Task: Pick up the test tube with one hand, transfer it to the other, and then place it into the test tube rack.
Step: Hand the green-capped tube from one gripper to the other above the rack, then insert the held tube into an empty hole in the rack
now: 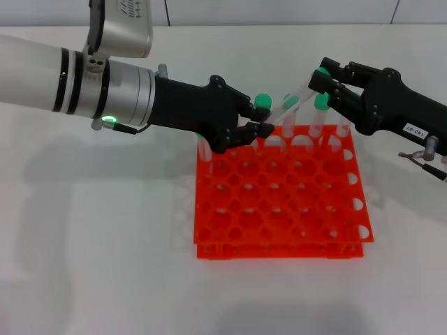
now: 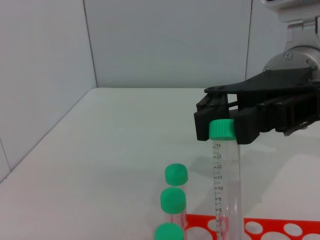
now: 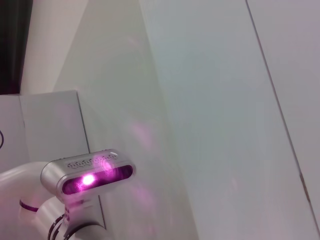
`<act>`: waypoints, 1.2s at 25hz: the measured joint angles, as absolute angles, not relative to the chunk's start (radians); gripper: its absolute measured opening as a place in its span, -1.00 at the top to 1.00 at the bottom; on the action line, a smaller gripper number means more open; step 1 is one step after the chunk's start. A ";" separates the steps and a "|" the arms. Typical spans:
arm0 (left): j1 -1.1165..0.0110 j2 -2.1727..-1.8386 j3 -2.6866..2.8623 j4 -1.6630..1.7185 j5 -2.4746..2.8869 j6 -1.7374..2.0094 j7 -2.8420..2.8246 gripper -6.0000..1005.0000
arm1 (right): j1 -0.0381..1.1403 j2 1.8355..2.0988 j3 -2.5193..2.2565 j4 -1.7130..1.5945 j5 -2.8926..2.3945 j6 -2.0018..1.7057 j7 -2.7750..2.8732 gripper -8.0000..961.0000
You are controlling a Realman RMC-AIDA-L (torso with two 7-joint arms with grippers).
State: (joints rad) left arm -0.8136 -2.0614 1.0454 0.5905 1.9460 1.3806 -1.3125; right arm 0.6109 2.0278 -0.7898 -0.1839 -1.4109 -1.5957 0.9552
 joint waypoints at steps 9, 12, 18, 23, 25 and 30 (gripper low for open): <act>-0.814 -2.065 1.046 0.590 1.948 1.388 -1.326 0.38 | 0.610 2.028 -0.788 -0.183 -1.411 -1.601 0.958 0.47; -0.813 -2.070 1.046 0.593 1.944 1.393 -1.339 0.38 | 0.610 2.028 -0.787 -0.182 -1.412 -1.600 0.959 0.47; -0.807 -2.074 1.046 0.606 1.944 1.385 -1.358 0.37 | 0.610 2.026 -0.788 -0.183 -1.412 -1.600 0.960 0.47; -0.782 -2.074 1.046 0.683 1.949 1.389 -1.427 0.01 | 0.610 2.023 -0.790 -0.190 -1.412 -1.605 0.973 0.47; -0.755 -2.074 1.047 0.752 1.952 1.394 -1.484 -0.15 | 0.610 2.020 -0.790 -0.194 -1.413 -1.614 0.982 0.47; -0.654 -2.072 1.103 1.004 1.975 1.414 -1.678 -0.50 | 0.606 2.013 -0.802 -0.233 -1.420 -1.624 1.011 0.46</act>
State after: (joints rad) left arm -0.6543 -2.0723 1.1033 1.0039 1.9746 1.4137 -1.6783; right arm 0.6064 2.0135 -0.8021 -0.2329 -1.4197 -1.6238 1.0114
